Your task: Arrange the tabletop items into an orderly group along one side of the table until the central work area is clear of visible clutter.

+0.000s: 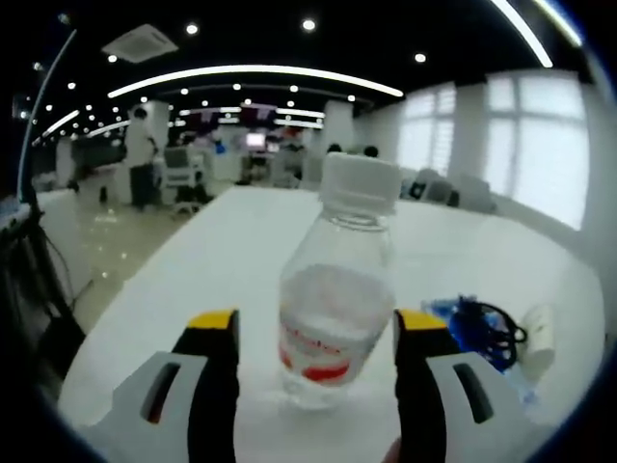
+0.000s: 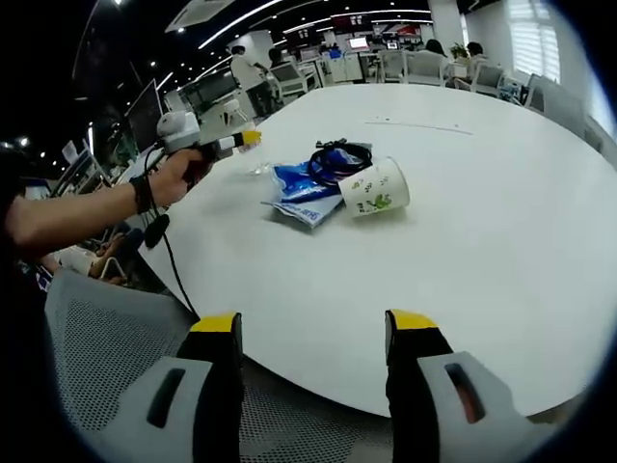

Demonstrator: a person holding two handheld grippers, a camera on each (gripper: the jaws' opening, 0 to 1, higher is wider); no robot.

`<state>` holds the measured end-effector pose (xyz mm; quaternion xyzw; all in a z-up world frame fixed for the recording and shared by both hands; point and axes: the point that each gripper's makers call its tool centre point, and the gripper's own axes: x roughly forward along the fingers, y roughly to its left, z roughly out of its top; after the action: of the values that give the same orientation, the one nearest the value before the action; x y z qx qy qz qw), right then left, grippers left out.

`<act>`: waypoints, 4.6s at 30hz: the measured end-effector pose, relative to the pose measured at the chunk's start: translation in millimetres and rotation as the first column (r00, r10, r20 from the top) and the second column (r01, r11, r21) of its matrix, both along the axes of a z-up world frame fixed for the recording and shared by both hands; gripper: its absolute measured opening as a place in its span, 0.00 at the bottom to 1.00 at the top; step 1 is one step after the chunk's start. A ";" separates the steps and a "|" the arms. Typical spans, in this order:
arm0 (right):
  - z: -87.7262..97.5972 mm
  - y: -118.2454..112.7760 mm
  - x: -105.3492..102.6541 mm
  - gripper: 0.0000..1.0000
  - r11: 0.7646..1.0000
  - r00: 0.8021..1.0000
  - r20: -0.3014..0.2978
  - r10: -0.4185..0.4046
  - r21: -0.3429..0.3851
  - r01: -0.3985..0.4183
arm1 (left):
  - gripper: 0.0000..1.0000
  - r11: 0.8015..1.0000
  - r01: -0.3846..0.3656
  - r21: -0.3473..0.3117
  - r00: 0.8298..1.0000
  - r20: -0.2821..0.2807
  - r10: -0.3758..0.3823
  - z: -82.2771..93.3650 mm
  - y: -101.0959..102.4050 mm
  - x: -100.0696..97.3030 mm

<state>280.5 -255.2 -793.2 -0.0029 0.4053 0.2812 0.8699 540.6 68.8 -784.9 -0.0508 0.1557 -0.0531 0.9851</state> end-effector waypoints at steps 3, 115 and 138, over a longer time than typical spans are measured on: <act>0.4 0.1 0.3 0.60 1.000 1.000 0.002 0.000 0.001 0.000 | 0.62 1.000 0.028 0.008 1.000 0.003 -0.028 1.8 -4.4 0.2; 17.6 7.7 3.6 0.54 0.992 0.999 0.041 -0.026 0.122 0.021 | 0.68 0.993 0.086 -0.076 0.963 -0.250 -0.103 26.7 -72.8 -150.9; 20.6 17.5 -1.8 0.53 0.982 1.000 0.019 -0.009 0.191 0.005 | 0.67 0.980 0.198 -0.025 0.946 -0.259 -0.197 33.6 -78.3 -211.1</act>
<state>278.7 -237.7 -772.7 0.0793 0.3680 0.3157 0.8710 329.5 -9.5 -751.3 -0.0411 0.2878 -0.1443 0.9459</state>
